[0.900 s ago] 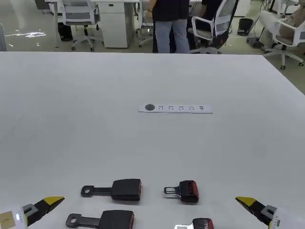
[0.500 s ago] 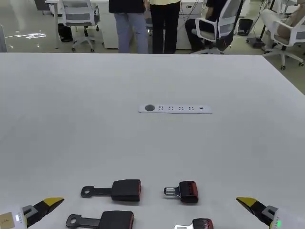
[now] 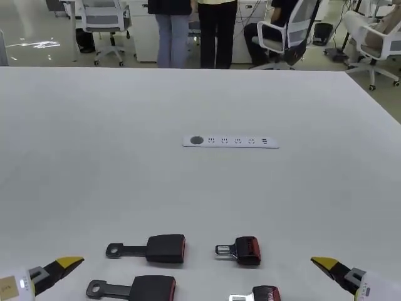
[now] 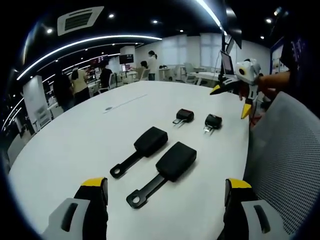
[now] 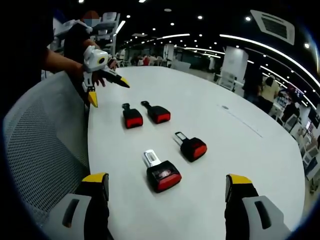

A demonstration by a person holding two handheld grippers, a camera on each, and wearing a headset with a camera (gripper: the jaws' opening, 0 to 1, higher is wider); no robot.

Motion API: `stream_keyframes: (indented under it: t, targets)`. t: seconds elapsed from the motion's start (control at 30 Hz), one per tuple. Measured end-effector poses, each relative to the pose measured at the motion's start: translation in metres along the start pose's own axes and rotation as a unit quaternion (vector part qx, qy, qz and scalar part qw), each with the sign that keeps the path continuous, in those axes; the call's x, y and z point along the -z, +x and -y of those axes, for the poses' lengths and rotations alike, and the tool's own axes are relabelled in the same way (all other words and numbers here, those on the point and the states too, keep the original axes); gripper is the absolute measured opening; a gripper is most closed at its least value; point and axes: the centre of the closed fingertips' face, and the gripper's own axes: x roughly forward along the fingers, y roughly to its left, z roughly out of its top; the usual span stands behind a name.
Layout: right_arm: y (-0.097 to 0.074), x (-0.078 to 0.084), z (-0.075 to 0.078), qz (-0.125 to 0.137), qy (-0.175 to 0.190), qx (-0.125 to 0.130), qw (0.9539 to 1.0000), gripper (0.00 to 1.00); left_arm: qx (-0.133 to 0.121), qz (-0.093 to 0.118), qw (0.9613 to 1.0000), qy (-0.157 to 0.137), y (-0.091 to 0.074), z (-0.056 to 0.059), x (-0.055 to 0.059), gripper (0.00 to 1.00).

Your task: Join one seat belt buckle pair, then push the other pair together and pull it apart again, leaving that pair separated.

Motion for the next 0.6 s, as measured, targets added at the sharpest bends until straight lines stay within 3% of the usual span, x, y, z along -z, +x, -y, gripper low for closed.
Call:
stream_keyframes:
  t: [0.6]
  targets:
    - [-0.0003, 0.0078, 0.0081, -0.012, -0.004, -0.007, 0.9999, 0.98, 0.007, -0.014, 0.9999, 0.003, 0.0028, -0.0022, 0.0019, 0.98]
